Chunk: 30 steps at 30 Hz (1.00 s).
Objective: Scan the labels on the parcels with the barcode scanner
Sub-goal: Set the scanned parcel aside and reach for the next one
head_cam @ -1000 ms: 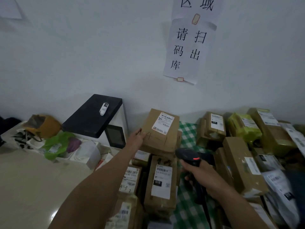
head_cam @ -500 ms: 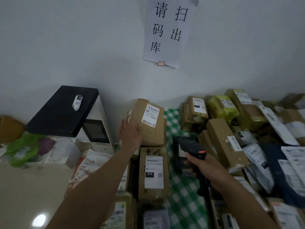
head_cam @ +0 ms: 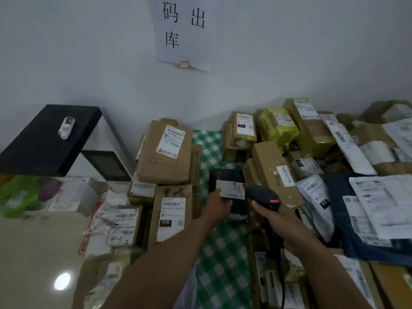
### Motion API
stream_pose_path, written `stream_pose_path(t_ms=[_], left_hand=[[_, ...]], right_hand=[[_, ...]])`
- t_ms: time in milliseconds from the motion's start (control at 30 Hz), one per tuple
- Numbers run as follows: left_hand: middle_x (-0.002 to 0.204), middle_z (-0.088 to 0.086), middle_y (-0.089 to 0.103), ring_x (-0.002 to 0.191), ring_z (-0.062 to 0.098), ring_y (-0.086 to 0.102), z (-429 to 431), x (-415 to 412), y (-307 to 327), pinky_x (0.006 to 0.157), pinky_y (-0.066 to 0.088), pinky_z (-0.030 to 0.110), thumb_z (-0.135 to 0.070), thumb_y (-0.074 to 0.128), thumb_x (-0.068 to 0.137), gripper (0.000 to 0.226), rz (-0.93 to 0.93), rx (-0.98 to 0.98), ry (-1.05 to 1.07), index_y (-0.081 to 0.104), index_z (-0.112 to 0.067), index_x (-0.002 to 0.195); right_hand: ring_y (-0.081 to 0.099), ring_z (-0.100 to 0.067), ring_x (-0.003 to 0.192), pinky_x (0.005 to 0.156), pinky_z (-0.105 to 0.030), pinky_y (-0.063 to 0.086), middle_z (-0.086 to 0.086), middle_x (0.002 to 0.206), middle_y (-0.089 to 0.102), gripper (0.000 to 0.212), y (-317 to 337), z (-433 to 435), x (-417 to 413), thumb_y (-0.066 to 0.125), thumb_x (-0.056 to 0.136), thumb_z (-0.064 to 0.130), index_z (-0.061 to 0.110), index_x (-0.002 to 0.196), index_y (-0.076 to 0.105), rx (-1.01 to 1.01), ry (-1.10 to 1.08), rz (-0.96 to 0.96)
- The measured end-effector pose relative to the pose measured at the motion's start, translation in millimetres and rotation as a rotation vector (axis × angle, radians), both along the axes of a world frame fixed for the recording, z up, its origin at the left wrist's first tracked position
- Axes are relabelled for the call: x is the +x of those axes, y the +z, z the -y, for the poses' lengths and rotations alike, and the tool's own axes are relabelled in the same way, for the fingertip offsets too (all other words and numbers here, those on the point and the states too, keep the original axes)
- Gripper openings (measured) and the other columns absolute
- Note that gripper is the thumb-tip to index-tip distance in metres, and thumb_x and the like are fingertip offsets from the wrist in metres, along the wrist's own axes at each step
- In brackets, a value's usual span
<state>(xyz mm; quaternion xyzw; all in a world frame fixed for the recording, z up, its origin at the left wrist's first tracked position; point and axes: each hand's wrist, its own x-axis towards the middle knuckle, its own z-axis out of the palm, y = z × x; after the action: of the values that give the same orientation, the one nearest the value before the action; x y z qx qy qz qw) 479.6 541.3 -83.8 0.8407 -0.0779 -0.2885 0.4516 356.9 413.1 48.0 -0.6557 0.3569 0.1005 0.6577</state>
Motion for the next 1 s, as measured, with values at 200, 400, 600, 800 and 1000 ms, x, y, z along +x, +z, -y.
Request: stream_pose_path(t_ms=[200,400,600,800,1000], left_hand=[[0.162,0.013,0.031,0.146,0.034,0.036,42,15,-83,0.121,0.032,0.043,-0.012,0.065,0.097,0.084,-0.190,0.098,0.256,0.013,-0.013,0.163],[0.147,0.016,0.053,0.137,0.035,0.050,49,16,-79,0.115,0.041,0.047,-0.007,0.071,0.093,0.066,-0.135,0.105,0.475,0.039,-0.006,0.150],[0.144,0.012,0.055,0.133,0.029,0.053,39,7,-42,0.102,0.045,0.031,-0.005,0.070,0.095,0.059,-0.032,-0.087,0.495,0.042,-0.007,0.147],[0.140,-0.005,0.057,0.128,0.013,0.056,-10,-20,14,0.105,0.050,0.032,-0.016,0.073,0.094,0.064,0.157,-0.271,0.513,0.043,-0.023,0.150],[0.139,-0.008,0.060,0.124,0.010,0.059,-61,-19,60,0.099,0.054,0.033,-0.017,0.077,0.090,0.069,0.250,-0.416,0.485,0.045,-0.033,0.149]], right_hand=[[0.066,-0.018,0.070,0.072,-0.037,0.055,-0.007,0.091,0.076,0.019,-31,38,8,0.068,0.098,0.031,0.021,0.114,0.070,0.050,0.037,-0.044],[0.065,-0.016,0.069,0.067,-0.032,0.055,-0.003,0.086,0.076,0.018,-43,53,17,0.068,0.098,0.035,0.021,0.109,0.072,0.125,0.090,-0.065],[0.062,-0.018,0.067,0.068,-0.035,0.052,-0.007,0.083,0.071,0.022,-38,53,15,0.068,0.098,0.031,0.010,0.098,0.073,0.149,0.081,-0.049],[0.062,-0.018,0.064,0.061,-0.034,0.051,-0.006,0.080,0.070,0.028,-27,44,12,0.069,0.099,0.028,0.000,0.103,0.071,0.083,0.039,-0.008],[0.064,-0.017,0.068,0.069,-0.037,0.053,0.000,0.081,0.076,0.020,-3,15,5,0.074,0.094,0.032,0.015,0.104,0.073,0.020,0.062,0.064]])
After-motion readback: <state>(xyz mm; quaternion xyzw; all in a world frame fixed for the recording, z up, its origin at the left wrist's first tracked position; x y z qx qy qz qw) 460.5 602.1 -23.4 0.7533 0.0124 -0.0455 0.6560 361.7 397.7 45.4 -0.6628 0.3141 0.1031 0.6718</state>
